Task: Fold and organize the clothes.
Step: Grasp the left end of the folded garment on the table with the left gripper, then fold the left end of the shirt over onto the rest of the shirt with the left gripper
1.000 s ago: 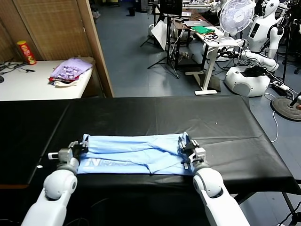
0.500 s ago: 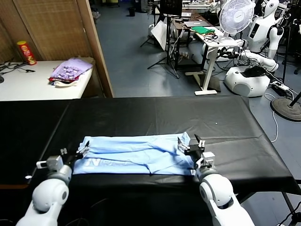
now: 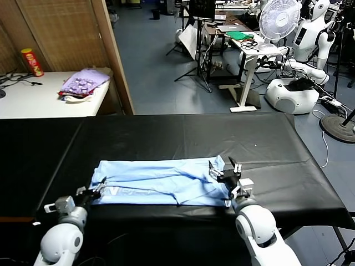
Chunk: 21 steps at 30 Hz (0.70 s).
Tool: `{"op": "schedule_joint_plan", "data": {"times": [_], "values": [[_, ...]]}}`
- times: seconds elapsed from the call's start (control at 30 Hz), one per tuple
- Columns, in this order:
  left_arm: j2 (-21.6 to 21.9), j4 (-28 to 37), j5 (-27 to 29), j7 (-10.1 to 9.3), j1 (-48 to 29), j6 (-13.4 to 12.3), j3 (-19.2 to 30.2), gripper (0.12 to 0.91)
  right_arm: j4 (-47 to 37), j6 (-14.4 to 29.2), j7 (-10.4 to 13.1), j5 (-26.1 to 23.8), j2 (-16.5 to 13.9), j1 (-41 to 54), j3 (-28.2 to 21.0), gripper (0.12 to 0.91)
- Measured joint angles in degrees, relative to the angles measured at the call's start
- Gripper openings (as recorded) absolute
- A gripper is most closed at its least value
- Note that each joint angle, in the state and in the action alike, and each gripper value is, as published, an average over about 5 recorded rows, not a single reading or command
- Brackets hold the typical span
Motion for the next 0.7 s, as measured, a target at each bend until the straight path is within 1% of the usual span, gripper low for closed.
{"op": "schedule_joint_plan", "data": {"times": [0.1,0.17,0.2,0.33,0.47,0.57,0.7], "values": [[-0.5,-0.3,1.0,0.33,0.2,-0.1,0.1,0.268,0.0,0.3,-0.2,-0.5,0.1,0.0,0.0,0.798],[-0.8,-0.5,2.4,0.66,0.3,-0.4,0.3,0.189,0.0,0.3,-0.2,-0.5,0.1,0.0,0.0,0.798],[-0.8,-0.6,3.3,0.80,0.3,-0.5,0.4,0.169,0.1,0.3,-0.2,-0.5,0.1,0.0,0.1,0.798],[-0.5,-0.4,7.3,1.01,-0.1,-1.2,0.5,0.170,0.6,0.2,-0.2,-0.5,0.1,-0.2,0.4,0.798],[1.2,0.9,13.7,0.74,-0.5,-3.2,-0.2,0.167,1.5,0.0,0.0,-0.3,0.2,-0.5,0.9,0.798],[4.3,2.4,18.2,0.51,-0.1,-4.7,-1.4,0.167,2.3,-0.2,0.1,-0.2,0.3,-0.8,1.1,0.798],[11.0,4.4,23.4,0.28,0.7,-6.7,-4.0,0.167,2.9,-0.3,0.2,-0.2,0.4,-1.0,1.2,0.798]]}}
